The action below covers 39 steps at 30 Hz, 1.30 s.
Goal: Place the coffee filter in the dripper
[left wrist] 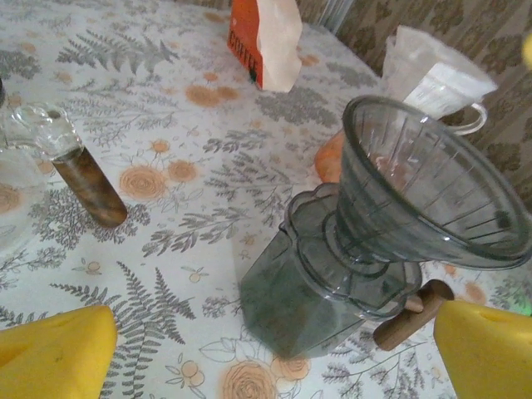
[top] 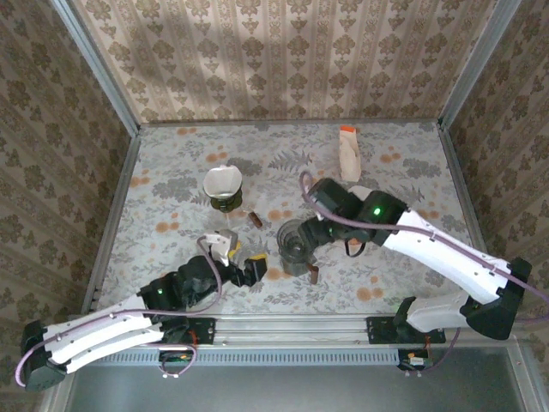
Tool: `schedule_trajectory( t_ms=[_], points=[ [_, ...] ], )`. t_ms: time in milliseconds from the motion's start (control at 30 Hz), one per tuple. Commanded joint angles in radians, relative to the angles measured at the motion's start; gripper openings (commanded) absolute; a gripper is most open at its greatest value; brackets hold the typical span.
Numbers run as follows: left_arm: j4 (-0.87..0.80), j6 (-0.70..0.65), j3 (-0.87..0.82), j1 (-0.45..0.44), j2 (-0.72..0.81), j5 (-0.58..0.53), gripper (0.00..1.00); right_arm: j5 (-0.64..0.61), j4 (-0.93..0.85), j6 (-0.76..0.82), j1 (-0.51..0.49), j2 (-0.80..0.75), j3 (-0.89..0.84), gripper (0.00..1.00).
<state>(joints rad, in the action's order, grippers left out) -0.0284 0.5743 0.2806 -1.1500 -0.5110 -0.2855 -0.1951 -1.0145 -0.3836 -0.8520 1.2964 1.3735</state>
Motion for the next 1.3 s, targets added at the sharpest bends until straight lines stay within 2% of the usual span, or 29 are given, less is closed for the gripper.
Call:
schedule_trajectory(
  t_ms=[0, 167, 433, 633, 833, 1033, 1267],
  points=[
    [0.014, -0.027, 0.06, 0.007, -0.048, 0.009, 1.0, 0.013, 0.123, 0.038, 0.133, 0.016, 0.048, 0.7],
    [-0.022, -0.036, 0.095, 0.013, -0.123, 0.034, 1.0, 0.034, 0.234, 0.059, 0.355, 0.187, 0.136, 0.61],
    [-0.096, -0.04, 0.115, 0.024, -0.158, 0.036, 1.0, 0.046, 0.214, 0.115, 0.539, 0.512, 0.382, 0.45],
    [-0.103, -0.066, 0.114, 0.046, -0.164, 0.044, 1.0, 0.011, 0.103, 0.191, 0.609, 0.739, 0.623, 0.36],
    [-0.077, -0.066, 0.102, 0.092, -0.173, 0.098, 1.0, 0.006, 0.028, 0.253, 0.645, 0.899, 0.806, 0.33],
    [-0.053, -0.054, 0.092, 0.127, -0.192, 0.135, 1.0, 0.006, 0.001, 0.279, 0.659, 0.988, 0.91, 0.32],
    [-0.039, -0.045, 0.094, 0.148, -0.216, 0.16, 1.0, 0.014, -0.004, 0.279, 0.671, 1.043, 0.947, 0.32]
  ],
)
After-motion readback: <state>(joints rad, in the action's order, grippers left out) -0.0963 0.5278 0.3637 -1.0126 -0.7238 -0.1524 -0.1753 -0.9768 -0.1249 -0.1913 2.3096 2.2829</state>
